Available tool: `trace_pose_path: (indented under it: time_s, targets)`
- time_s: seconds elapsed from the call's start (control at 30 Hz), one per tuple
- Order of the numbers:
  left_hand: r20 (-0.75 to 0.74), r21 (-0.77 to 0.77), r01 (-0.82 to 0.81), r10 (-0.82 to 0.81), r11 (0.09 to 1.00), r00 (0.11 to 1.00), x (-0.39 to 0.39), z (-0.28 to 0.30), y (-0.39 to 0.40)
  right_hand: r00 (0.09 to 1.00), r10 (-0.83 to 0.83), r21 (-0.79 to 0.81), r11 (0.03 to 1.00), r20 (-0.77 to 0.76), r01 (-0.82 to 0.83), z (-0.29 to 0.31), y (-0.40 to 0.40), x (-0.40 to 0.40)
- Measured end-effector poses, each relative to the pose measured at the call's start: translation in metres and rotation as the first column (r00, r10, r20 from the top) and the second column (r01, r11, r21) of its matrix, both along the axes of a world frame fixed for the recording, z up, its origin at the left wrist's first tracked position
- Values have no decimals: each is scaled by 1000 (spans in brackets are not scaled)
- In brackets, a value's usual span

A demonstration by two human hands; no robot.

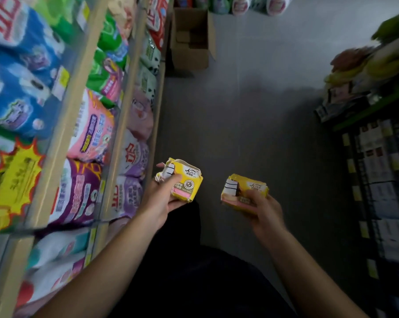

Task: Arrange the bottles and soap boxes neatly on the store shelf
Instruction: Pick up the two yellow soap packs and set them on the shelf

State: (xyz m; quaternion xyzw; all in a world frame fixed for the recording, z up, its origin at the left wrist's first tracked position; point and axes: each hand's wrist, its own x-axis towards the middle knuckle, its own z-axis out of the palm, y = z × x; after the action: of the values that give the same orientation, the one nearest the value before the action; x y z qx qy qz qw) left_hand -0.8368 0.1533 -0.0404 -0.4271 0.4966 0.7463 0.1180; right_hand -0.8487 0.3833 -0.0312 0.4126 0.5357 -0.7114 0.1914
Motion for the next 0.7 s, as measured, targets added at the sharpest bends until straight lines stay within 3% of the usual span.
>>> trace_pose_path:
  time_s: [0.1, 0.33, 0.53, 0.7]
  targets:
    - [12, -23, 133, -133, 991, 991, -78, -5, -11, 1000, -1, 86, 996, -23, 3, 0, -7, -66]
    - [32, -136, 379, -379, 915, 925, -261, -3, -11, 995, -101, 88, 991, -26, 103, 5, 0, -211]
    - [17, -123, 347, -348, 930, 937, -414, -14, 29, 982, -181, 56, 981, -55, 184, -12, 35, -372]
    - [40, -141, 153, -149, 978, 988, -543, -12, 70, 986, -137, 61, 988, -90, 143, -11, 80, -524]
